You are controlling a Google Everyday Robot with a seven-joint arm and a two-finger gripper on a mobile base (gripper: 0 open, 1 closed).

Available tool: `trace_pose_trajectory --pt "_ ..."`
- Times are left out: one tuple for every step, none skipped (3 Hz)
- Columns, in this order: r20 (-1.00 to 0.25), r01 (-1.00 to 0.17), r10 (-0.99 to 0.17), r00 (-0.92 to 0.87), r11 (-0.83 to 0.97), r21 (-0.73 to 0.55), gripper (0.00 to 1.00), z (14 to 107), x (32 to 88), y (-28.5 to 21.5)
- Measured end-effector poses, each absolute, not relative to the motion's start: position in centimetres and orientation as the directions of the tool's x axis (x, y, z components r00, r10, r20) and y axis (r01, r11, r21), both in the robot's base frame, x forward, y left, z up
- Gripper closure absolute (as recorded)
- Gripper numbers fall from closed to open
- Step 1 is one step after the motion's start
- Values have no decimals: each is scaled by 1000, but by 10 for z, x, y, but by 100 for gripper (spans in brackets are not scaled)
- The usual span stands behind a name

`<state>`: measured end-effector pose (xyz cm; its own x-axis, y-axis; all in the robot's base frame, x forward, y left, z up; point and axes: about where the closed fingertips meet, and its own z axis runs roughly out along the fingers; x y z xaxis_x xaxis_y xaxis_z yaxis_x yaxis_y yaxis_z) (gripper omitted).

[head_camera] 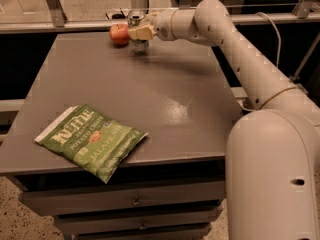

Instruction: Move 7up can near apple

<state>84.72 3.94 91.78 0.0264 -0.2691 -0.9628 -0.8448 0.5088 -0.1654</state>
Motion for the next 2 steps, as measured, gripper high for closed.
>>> trace_pose_trajectory --pt "-965 -843 -262 3 518 -144 97 911 855 45" --pt "-967 -840 -256 -15 527 -127 74 907 858 45"
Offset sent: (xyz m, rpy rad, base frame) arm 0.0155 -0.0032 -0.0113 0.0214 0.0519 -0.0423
